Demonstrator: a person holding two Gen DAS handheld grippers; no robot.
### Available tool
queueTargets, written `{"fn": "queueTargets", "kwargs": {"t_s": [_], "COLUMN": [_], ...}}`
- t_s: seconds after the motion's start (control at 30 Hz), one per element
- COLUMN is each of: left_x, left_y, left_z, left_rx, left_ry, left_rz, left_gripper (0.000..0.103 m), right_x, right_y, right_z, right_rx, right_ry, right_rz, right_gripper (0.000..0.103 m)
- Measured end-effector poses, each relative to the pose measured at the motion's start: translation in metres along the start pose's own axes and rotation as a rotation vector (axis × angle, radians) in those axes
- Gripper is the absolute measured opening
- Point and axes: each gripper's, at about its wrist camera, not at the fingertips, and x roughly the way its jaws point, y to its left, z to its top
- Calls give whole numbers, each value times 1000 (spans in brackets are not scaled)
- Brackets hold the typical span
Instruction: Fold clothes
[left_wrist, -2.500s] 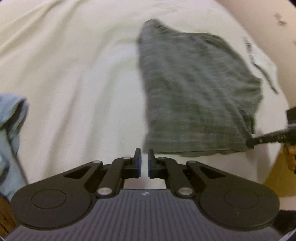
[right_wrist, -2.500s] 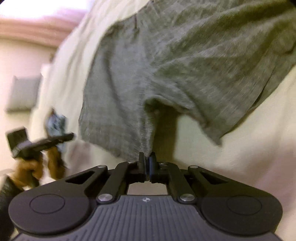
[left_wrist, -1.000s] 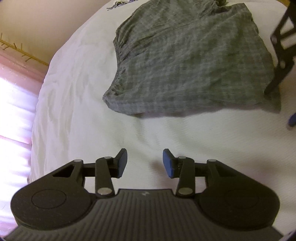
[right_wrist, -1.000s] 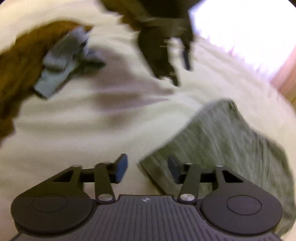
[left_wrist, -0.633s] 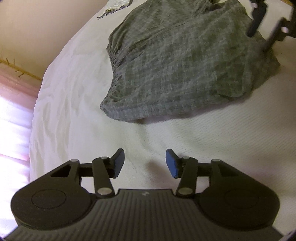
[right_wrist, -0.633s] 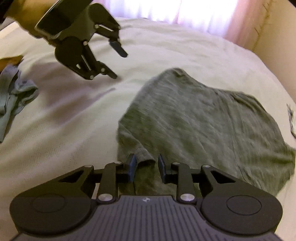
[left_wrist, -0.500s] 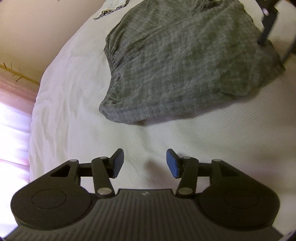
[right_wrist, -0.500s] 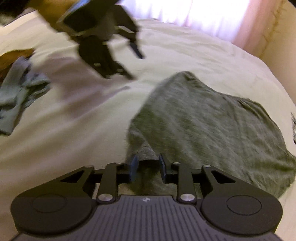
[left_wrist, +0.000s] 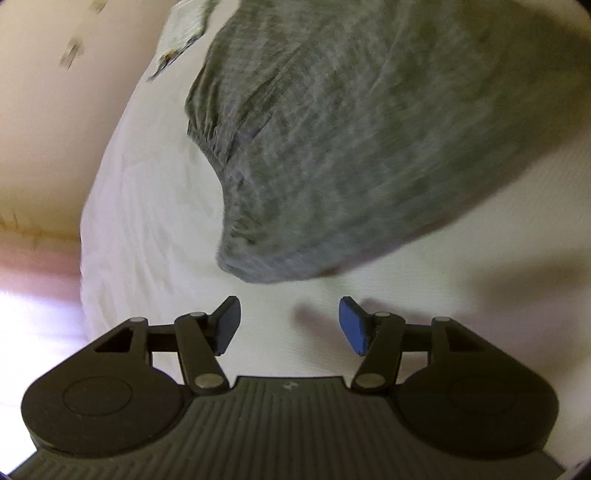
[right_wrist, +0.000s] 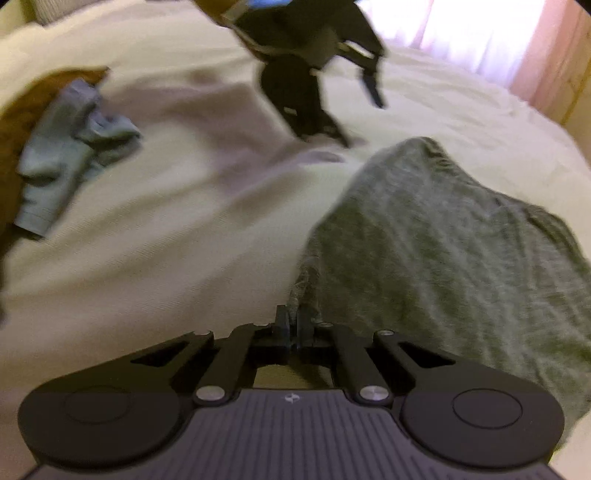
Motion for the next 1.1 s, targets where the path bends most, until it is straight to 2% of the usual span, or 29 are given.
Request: {"fn": "queueTargets", "kwargs": {"t_s": [0.13, 0.3, 0.4, 0.47, 0.5, 0.53, 0.6, 0.87, 1.0, 1.1], "left_x": [27, 58, 69, 77, 79, 81, 82, 51, 40, 34], "left_y": [10, 10, 10, 10, 12, 14, 22, 76, 111, 137], "left_z": [2, 3, 3, 3, 6, 9, 16, 41, 68, 96], "left_rx": [180, 426, 499, 545, 537, 527, 492, 392, 318, 209], "left_ry": [-26, -70, -86, -96, -96, -95, -83, -59, -45, -33], "left_rz": [17, -22, -27, -31, -37, -43, -56, -93, -118, -118], "left_gripper": [49, 49, 46, 32, 27, 16, 9, 7, 7, 7], "right_x": [-12, -16, -19, -21, -21, -22, -23, -54, -91, -121], "right_y": [3, -8, -13, -16, -18, -19, -22, -48, -87, -126], "right_z": [7, 7, 4, 4, 5, 4, 4, 12, 9, 2], "right_rx": [1, 77, 108, 122, 129, 134, 145, 191, 291, 346], "right_ry": [-45, -46, -51, -56, -60, -63, -68, -130, -172, -191], "right_rz": [67, 82, 90, 96, 98, 100, 107, 145, 131, 100], "right_gripper": [2, 2, 1, 1, 1, 1, 1, 1, 1, 1]}}
